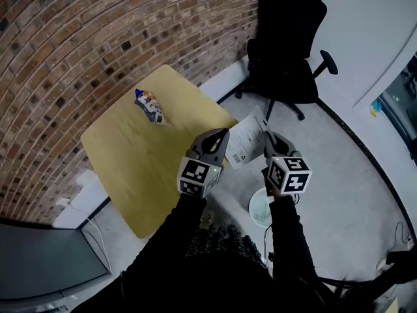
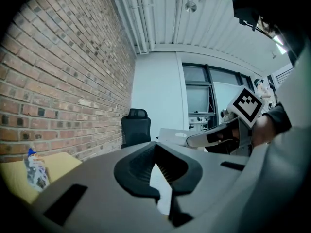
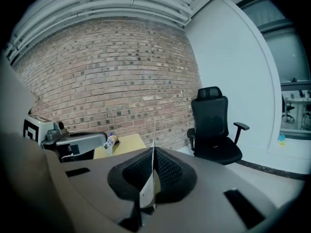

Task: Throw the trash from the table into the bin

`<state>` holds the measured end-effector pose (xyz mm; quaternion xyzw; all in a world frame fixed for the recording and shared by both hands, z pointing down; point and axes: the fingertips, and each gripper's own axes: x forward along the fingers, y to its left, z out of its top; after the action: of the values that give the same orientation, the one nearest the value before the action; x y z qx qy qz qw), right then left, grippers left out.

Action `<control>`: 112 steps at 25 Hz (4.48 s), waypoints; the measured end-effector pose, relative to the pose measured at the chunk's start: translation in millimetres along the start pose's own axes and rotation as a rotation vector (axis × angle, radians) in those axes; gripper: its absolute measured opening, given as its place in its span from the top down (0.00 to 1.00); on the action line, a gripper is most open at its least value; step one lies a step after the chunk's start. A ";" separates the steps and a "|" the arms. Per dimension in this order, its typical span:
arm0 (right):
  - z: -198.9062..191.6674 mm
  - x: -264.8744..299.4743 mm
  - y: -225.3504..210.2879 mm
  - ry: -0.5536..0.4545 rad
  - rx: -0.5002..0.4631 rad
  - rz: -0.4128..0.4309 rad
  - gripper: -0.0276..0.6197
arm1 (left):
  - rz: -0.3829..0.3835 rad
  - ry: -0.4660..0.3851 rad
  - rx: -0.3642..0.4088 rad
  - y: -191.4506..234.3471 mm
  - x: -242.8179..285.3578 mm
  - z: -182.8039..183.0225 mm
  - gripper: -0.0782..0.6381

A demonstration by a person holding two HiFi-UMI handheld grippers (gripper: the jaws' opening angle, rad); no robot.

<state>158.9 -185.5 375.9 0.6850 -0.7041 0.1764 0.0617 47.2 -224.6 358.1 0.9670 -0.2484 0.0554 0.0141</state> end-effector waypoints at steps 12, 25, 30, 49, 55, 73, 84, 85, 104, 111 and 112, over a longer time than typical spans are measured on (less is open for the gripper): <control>-7.7 -66.2 -68.1 -0.030 0.046 -0.161 0.94 | -0.151 -0.009 0.021 -74.8 40.0 10.8 0.88; -38.3 -137.9 -133.5 -0.040 0.105 -0.344 0.94 | -0.319 0.037 0.026 -155.8 77.5 -6.2 0.88; -52.9 -159.7 -149.1 -0.024 0.100 -0.404 0.94 | -0.377 0.054 0.030 -180.1 83.4 -15.5 0.88; -110.3 -232.9 -184.4 0.011 0.185 -0.602 0.94 | -0.591 0.101 0.036 -263.4 93.7 -45.2 0.88; -132.3 -244.9 -186.5 0.031 0.190 -0.651 0.94 | -0.657 0.127 0.049 -285.8 90.5 -63.3 0.88; -237.9 -238.6 -197.7 0.129 0.216 -0.660 0.94 | -0.764 0.241 0.094 -319.3 87.1 -157.2 0.88; -319.6 -228.0 -207.1 0.195 0.222 -0.679 0.94 | -0.774 0.286 0.109 -333.3 107.2 -229.0 0.88; -325.8 -226.0 -207.9 0.196 0.226 -0.679 0.94 | -0.773 0.293 0.106 -333.9 108.2 -236.0 0.88; -434.1 -194.6 -227.5 0.236 0.273 -0.667 0.94 | -0.725 0.372 0.056 -338.3 124.7 -343.7 0.88; -465.6 -175.5 -222.9 0.251 0.283 -0.640 0.94 | -0.736 0.386 0.057 -335.5 125.1 -371.5 0.88; -468.1 -173.1 -222.8 0.252 0.283 -0.637 0.94 | -0.732 0.390 0.058 -333.1 125.0 -375.1 0.88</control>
<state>315.6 133.8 791.0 0.8444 -0.4112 0.3270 0.1045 279.0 28.0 745.1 0.9628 0.1208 0.2357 0.0526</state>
